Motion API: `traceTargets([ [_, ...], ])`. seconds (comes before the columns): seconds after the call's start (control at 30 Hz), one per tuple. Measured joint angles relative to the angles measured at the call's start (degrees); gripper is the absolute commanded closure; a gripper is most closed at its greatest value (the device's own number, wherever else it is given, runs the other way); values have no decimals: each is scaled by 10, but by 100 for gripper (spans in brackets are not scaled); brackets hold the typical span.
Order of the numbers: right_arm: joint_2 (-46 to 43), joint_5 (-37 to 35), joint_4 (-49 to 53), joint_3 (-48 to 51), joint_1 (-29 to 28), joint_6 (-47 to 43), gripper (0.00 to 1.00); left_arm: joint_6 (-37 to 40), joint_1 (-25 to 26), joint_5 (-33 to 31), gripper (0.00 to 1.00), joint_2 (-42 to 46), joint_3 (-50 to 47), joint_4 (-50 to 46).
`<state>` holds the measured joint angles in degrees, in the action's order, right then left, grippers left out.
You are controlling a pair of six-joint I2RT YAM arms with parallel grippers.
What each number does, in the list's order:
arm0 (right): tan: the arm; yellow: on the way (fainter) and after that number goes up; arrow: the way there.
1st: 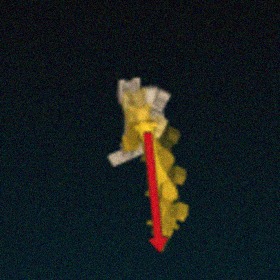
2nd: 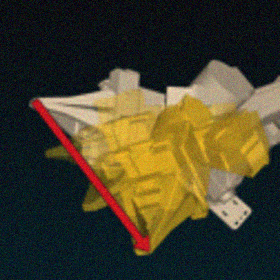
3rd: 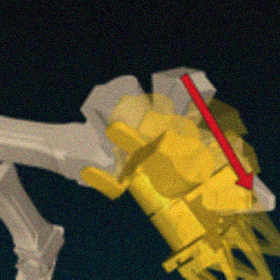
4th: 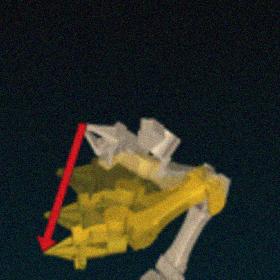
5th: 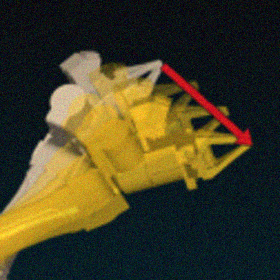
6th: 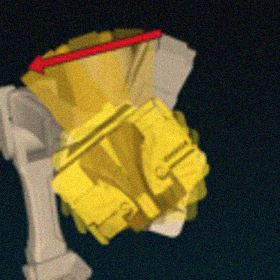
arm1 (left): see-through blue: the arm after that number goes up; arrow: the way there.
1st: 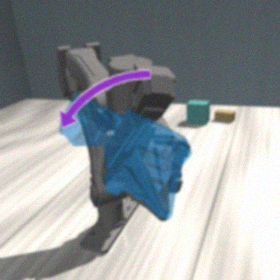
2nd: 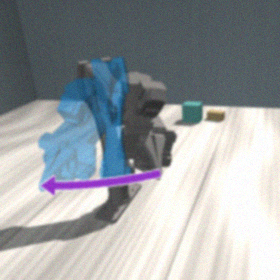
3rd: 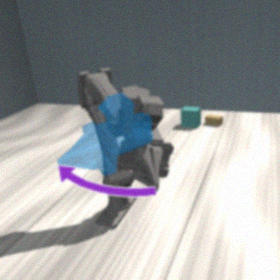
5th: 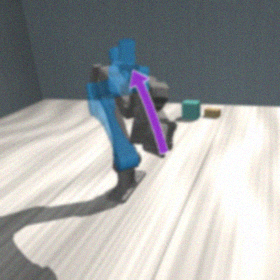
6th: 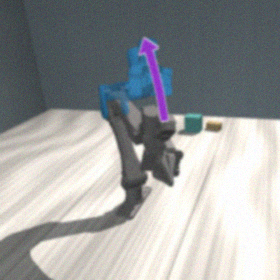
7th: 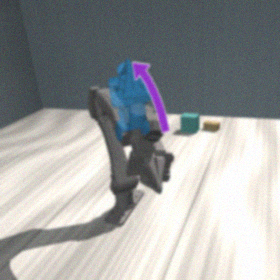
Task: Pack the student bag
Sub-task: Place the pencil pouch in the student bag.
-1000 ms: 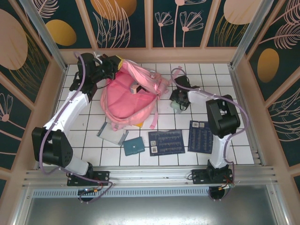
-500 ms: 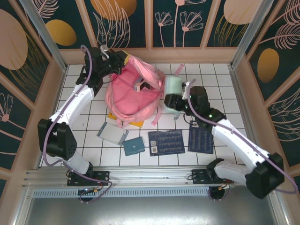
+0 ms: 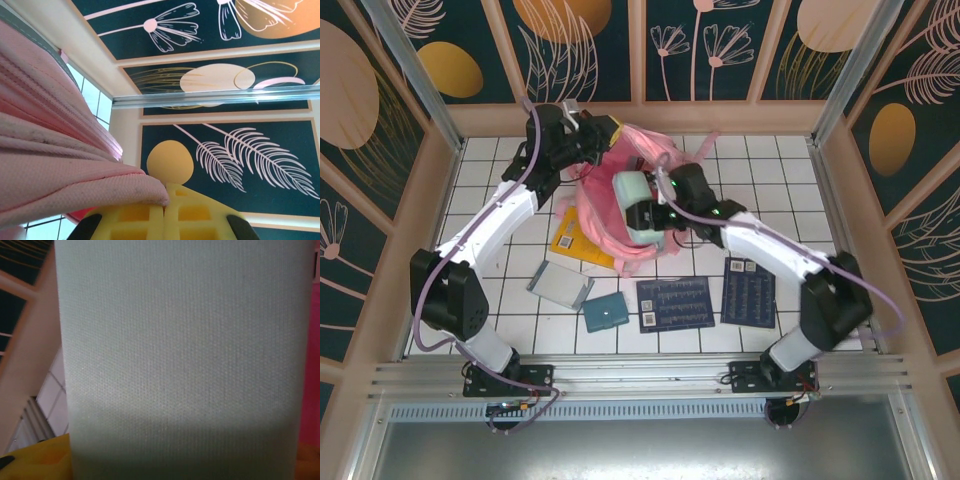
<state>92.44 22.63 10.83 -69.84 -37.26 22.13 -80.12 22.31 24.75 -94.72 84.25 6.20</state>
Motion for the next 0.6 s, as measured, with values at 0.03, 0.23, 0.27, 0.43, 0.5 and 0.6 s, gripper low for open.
traceTargets([
  [0.03, 41, -7, 14, -42, 0, 0, 46, 2, 2, -2, 100, 0, -1, 0],
  [0.23, 264, -58, 110, -300, 1, 22, 49, 6, 3, -22, 100, 9, -11, 1],
  [0.27, 284, -67, 118, -322, 0, 28, 47, 6, 3, -28, 100, 10, -13, 2],
  [0.43, 337, -106, 134, -377, -1, 70, 44, 6, 4, -50, 100, 13, -26, 6],
  [0.5, 346, -114, 120, -384, 0, 82, 44, 6, 6, -59, 100, 13, -31, 9],
  [0.6, 361, -130, 80, -387, 0, 100, 38, 5, 12, -71, 100, 13, -37, 16],
])
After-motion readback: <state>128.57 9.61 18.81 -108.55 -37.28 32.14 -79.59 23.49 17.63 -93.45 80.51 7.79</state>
